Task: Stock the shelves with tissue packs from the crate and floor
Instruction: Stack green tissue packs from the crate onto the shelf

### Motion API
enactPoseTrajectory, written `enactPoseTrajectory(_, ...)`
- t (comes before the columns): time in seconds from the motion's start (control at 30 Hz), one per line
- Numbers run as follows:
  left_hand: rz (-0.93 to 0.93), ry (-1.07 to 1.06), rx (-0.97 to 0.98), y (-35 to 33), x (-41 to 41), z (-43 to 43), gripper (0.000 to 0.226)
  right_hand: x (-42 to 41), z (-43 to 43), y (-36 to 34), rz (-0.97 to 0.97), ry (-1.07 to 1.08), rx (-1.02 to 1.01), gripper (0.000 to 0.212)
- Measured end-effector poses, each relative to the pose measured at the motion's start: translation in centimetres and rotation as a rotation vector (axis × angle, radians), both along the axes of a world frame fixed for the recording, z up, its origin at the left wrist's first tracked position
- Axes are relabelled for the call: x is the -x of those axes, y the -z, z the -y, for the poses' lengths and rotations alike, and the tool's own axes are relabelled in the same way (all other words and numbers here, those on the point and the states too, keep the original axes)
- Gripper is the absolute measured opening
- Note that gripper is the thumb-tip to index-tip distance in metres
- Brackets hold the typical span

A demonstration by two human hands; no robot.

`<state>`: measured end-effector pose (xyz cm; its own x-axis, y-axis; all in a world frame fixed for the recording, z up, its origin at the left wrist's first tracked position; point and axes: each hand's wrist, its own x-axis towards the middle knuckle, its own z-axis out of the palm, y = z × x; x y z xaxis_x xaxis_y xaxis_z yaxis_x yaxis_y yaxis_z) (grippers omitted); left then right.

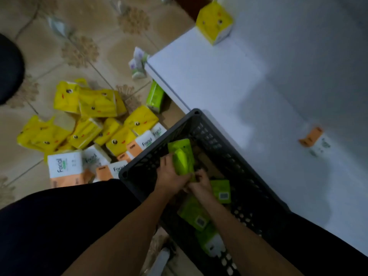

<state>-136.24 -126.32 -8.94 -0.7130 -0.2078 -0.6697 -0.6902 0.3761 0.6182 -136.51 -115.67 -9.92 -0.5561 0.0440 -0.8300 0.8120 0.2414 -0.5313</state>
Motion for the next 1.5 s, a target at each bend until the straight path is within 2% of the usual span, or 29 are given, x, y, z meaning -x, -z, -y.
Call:
enactPoseTrajectory(0.07, -0.112, 0.002, 0.027, -3.7, 0.8, 0.6, 0.096, 1.2, 0.3, -3.0, -0.06, 0.012, 0.029, 0.018)
enactPoseTrajectory(0.13, -0.264, 0.037, 0.03, -7.2, 1.5, 1.7, 0.108, 2.1, 0.4, -6.1, -0.104, -0.045, 0.026, 0.02)
enactPoseTrajectory(0.2, -0.374, 0.102, 0.042, -10.5, 1.8, 3.2, 0.113, 2.9, 0.9, -9.9, -0.174, -0.078, 0.046, 0.041)
enactPoseTrajectory(0.27, -0.445, 0.182, 0.054, -14.2, 2.0, 4.6, 0.115, 3.4, 1.4, -14.5, -0.257, -0.097, 0.172, 0.067)
enactPoseTrajectory(0.3, -0.477, 0.227, 0.062, -16.1, 2.0, 5.2, 0.116, 3.5, 1.5, -16.5, -0.301, -0.119, 0.238, 0.069)
enactPoseTrajectory(0.4, -0.542, 0.329, 0.11, -21.9, 1.6, 6.7, 0.106, 3.4, 1.9, -22.6, -0.392, -0.167, 0.328, 0.051)
enactPoseTrajectory(0.5, -0.694, 0.375, 0.26, -26.8, 0.2, 8.2, 0.084, 3.6, 2.2, -27.8, -0.495, -0.226, 0.263, 0.03)
enactPoseTrajectory(0.57, -0.8, 0.431, 0.373, -29.7, -0.5, 9.1, 0.077, 3.8, 2.8, -31.5, -0.593, -0.336, 0.203, 0.024)
enactPoseTrajectory(0.6, -0.842, 0.468, 0.45, -31.0, -0.7, 9.6, 0.077, 3.9, 3.1, -33.2, -0.656, -0.397, 0.177, 0.03)
enactPoseTrajectory(0.7, -0.99, 0.573, 0.654, -34.6, -0.4, 10.9, 0.079, 4.1, 4.3, -38.2, -0.829, -0.57, 0.189, 0.074)
enactPoseTrajectory(0.73, -1.036, 0.582, 0.707, -35.7, -0.3, 11.3, 0.081, 4.2, 4.7, -39.6, -0.876, -0.618, 0.193, 0.078)
enactPoseTrajectory(0.83, -1.159, 0.591, 0.826, -39.0, 0.3, 12.0, 0.081, 4.5, 5.6, -42.4, -0.998, -0.626, 0.121, 0.062)
enactPoseTrajectory(0.9, -1.149, 0.466, 0.795, -41.2, 0.6, 11.7, 0.076, 5.1, 5.9, -43.7, -1.104, -0.546, 0.032, 0.058)
enactPoseTrajectory(0.93, -1.115, 0.318, 0.716, -42.2, 0.9, 11.4, 0.081, 5.4, 6.0, -44.4, -1.154, -0.5, -0.009, 0.058)
enactPoseTrajectory(1.0, -0.929, 0.071, 0.411, -43.8, 1.8, 10.9, 0.109, 5.9, 6.0, -45.7, -1.26, -0.412, -0.067, 0.057)
enactPoseTrajectory(1.07, -0.914, 0.095, 0.19, -44.7, 3.1, 10.7, 0.123, 6.6, 5.7, -46.8, -1.333, -0.373, -0.084, 0.059)
enactPoseTrajectory(1.1, -0.939, 0.12, 0.168, -45.1, 3.7, 10.6, 0.119, 7.1, 5.4, -47.3, -1.336, -0.365, -0.073, 0.058)
enactPoseTrajectory(1.23, -1.01, 0.06, 0.181, -46.7, 6.2, 10.3, 0.078, 9.9, 4.0, -48.9, -1.243, -0.359, 0.036, 0.046)
enactPoseTrajectory(1.33, -1.079, 0.071, 0.14, -47.6, 8.5, 10.0, 0.069, 12.2, 3.4, -49.9, -1.298, -0.318, -0.031, 0.042)
enactPoseTrajectory(1.5, -1.096, -0.047, 0.133, -49.3, 14.0, 10.1, 0.065, 16.2, 3.5, -52.8, -1.427, -0.233, -0.153, 0.037)
